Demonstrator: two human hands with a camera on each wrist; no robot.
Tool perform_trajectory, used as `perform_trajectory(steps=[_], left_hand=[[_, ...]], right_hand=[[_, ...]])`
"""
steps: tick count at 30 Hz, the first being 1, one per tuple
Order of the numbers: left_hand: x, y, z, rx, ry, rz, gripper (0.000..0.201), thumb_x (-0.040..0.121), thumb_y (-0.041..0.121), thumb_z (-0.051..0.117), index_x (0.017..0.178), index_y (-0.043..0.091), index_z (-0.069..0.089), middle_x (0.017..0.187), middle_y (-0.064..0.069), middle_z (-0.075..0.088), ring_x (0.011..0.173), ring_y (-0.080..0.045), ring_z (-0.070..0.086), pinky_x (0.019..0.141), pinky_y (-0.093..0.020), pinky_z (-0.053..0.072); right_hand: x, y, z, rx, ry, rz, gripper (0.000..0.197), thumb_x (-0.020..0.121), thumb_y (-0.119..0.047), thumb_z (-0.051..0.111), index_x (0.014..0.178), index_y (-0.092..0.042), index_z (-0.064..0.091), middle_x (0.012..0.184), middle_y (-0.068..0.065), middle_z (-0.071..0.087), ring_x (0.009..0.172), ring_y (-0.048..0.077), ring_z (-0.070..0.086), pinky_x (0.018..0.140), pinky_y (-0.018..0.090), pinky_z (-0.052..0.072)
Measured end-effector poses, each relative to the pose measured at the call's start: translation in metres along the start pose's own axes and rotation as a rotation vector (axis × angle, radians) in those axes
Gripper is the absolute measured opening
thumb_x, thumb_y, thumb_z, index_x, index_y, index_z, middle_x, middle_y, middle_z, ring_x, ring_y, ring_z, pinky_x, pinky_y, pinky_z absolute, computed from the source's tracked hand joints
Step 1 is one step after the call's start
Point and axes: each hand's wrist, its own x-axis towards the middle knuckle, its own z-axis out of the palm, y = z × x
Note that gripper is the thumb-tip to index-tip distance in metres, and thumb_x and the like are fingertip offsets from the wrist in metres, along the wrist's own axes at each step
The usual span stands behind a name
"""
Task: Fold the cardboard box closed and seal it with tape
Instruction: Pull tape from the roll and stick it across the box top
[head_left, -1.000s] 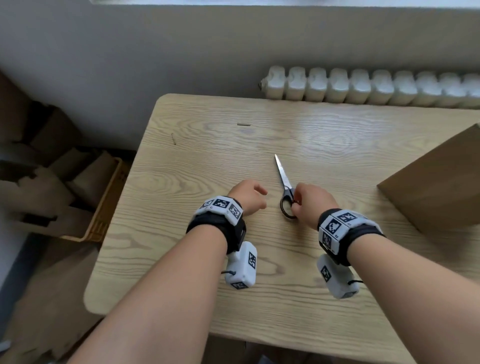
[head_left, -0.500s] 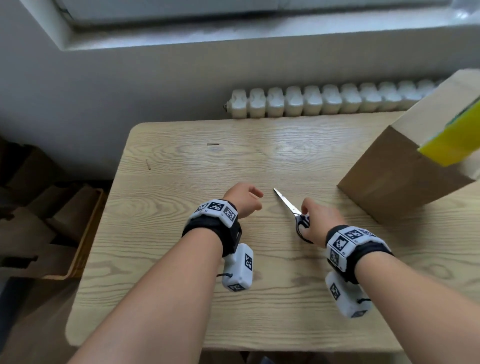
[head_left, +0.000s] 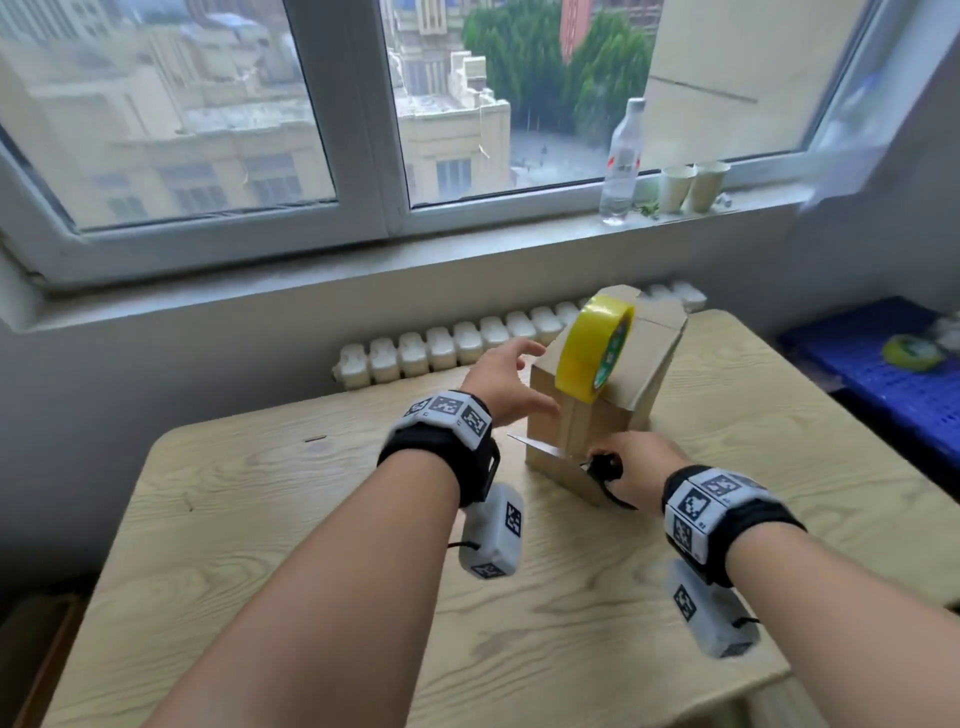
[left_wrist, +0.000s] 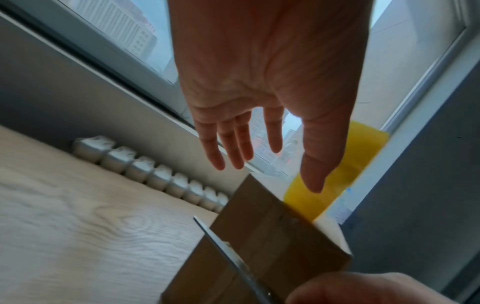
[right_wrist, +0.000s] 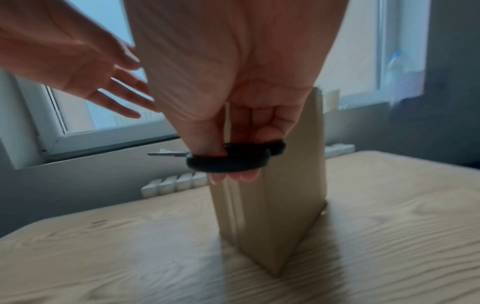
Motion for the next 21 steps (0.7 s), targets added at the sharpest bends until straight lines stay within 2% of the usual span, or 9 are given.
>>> perform_trajectory(steps=[3, 6, 8, 12, 15, 16, 17, 19, 21], left_hand=[[0.006, 0.023, 0.012, -0.015, -0.033, 0.034, 0.076, 0.064, 0.024, 0.087, 0.131, 0.020, 0.051, 0.125, -0.004, 0.056, 0.113, -0.019, 0.058, 0.098, -0.036, 0.049], [0.014, 0.036, 0.022, 0.046, -0.065, 0.047, 0.055, 0.066, 0.017, 0.086, 0.115, 0.018, 0.061, 0.105, -0.004, 0.065, 0.101, -0.021, 0.063, 0.092, -0.034, 0.052], [0.021, 0.042, 0.021, 0.083, -0.067, 0.027, 0.045, 0.066, 0.016, 0.084, 0.108, 0.014, 0.066, 0.099, -0.007, 0.068, 0.091, -0.022, 0.065, 0.085, -0.033, 0.054], [0.034, 0.057, 0.015, 0.065, -0.094, -0.008, 0.033, 0.071, 0.020, 0.082, 0.101, 0.012, 0.070, 0.082, -0.003, 0.063, 0.072, -0.018, 0.059, 0.072, -0.031, 0.052], [0.040, 0.068, 0.014, 0.051, -0.087, -0.023, 0.029, 0.079, 0.023, 0.076, 0.104, 0.012, 0.069, 0.080, 0.000, 0.061, 0.066, -0.011, 0.055, 0.063, -0.023, 0.048], [0.042, 0.070, 0.014, 0.047, -0.086, -0.031, 0.029, 0.080, 0.026, 0.075, 0.104, 0.011, 0.069, 0.083, -0.001, 0.061, 0.069, -0.011, 0.056, 0.063, -0.023, 0.048], [0.044, 0.072, 0.016, 0.027, -0.087, -0.043, 0.031, 0.081, 0.030, 0.074, 0.105, 0.010, 0.069, 0.089, -0.003, 0.064, 0.075, -0.014, 0.059, 0.069, -0.026, 0.051], [0.048, 0.076, 0.018, -0.040, -0.097, -0.075, 0.037, 0.082, 0.036, 0.071, 0.109, 0.010, 0.068, 0.104, -0.008, 0.068, 0.095, -0.022, 0.064, 0.089, -0.038, 0.055], [0.049, 0.079, 0.020, -0.098, -0.091, -0.101, 0.042, 0.084, 0.040, 0.069, 0.114, 0.010, 0.065, 0.114, -0.012, 0.066, 0.107, -0.027, 0.063, 0.095, -0.047, 0.052]], right_hand=[[-0.021, 0.021, -0.020, 0.054, 0.076, 0.023, 0.030, 0.084, -0.027, 0.061, 0.113, -0.032, 0.065, 0.111, 0.000, 0.068, 0.105, 0.024, 0.061, 0.085, 0.028, 0.050], [-0.037, 0.040, -0.039, 0.098, 0.089, 0.020, 0.026, 0.083, -0.032, 0.064, 0.109, -0.032, 0.069, 0.099, -0.007, 0.068, 0.098, 0.018, 0.063, 0.082, 0.023, 0.049], [-0.044, 0.052, -0.052, 0.109, 0.076, 0.028, 0.024, 0.082, -0.033, 0.066, 0.106, -0.031, 0.071, 0.087, -0.011, 0.063, 0.090, 0.013, 0.061, 0.077, 0.020, 0.044], [-0.055, 0.073, -0.082, 0.174, 0.184, 0.062, 0.027, 0.081, -0.025, 0.069, 0.107, -0.027, 0.072, 0.098, -0.003, 0.070, 0.095, 0.017, 0.062, 0.087, 0.025, 0.049], [-0.054, 0.084, -0.096, 0.145, 0.210, 0.072, 0.024, 0.081, -0.026, 0.069, 0.106, -0.028, 0.071, 0.097, -0.003, 0.070, 0.091, 0.016, 0.061, 0.079, 0.022, 0.044], [-0.053, 0.087, -0.098, 0.130, 0.198, 0.079, 0.023, 0.081, -0.028, 0.069, 0.104, -0.029, 0.071, 0.094, -0.005, 0.070, 0.090, 0.016, 0.062, 0.077, 0.022, 0.043], [-0.051, 0.089, -0.099, 0.128, 0.178, 0.091, 0.023, 0.080, -0.029, 0.071, 0.103, -0.029, 0.071, 0.092, -0.007, 0.069, 0.089, 0.015, 0.062, 0.076, 0.022, 0.043], [-0.048, 0.092, -0.099, 0.156, 0.121, 0.111, 0.025, 0.075, -0.031, 0.078, 0.098, -0.030, 0.070, 0.089, -0.009, 0.069, 0.085, 0.012, 0.062, 0.073, 0.023, 0.046], [-0.045, 0.091, -0.096, 0.184, 0.081, 0.109, 0.026, 0.070, -0.034, 0.082, 0.093, -0.030, 0.070, 0.087, -0.010, 0.069, 0.079, 0.007, 0.060, 0.071, 0.023, 0.047]])
